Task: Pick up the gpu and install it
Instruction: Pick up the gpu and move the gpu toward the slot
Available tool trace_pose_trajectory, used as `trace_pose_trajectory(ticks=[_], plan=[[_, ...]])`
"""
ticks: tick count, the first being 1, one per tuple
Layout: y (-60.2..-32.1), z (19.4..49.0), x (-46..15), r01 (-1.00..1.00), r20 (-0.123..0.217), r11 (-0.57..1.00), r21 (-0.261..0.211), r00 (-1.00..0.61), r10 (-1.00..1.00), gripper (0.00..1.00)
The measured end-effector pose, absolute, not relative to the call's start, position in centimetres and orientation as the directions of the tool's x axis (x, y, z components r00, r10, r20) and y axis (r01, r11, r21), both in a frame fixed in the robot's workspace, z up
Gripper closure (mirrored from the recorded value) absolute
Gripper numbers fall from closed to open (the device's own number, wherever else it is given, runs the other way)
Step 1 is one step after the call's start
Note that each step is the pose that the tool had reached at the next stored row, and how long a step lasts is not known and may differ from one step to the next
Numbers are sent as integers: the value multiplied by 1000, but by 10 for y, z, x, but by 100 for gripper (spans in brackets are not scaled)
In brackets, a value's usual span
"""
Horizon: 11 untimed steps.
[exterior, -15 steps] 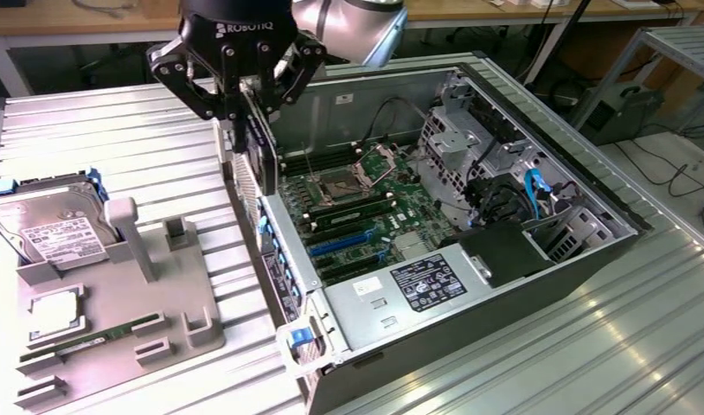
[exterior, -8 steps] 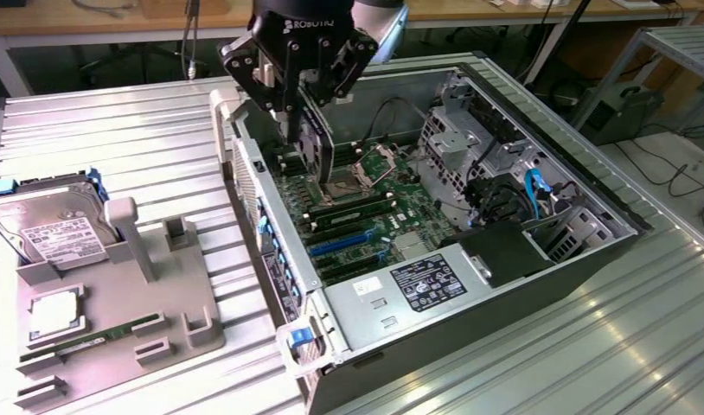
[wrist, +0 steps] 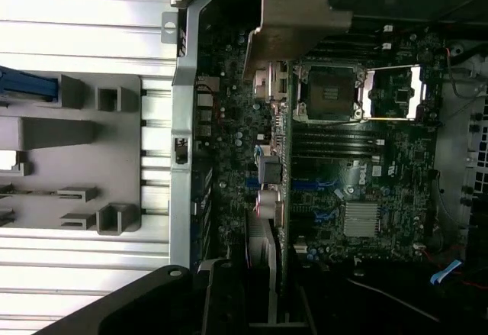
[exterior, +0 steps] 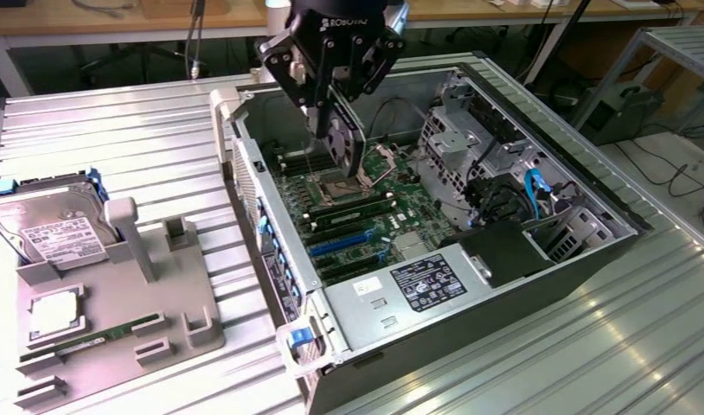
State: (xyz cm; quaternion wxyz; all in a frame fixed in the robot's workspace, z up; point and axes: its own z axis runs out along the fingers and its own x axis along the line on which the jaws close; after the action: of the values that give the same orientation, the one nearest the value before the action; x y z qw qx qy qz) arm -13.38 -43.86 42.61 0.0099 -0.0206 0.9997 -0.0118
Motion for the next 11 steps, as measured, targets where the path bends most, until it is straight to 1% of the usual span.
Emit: trace_pose_trajectory(ticks=[11], plan=[[-439, 426, -116, -41, -19, 999, -24, -999, -42, 72]])
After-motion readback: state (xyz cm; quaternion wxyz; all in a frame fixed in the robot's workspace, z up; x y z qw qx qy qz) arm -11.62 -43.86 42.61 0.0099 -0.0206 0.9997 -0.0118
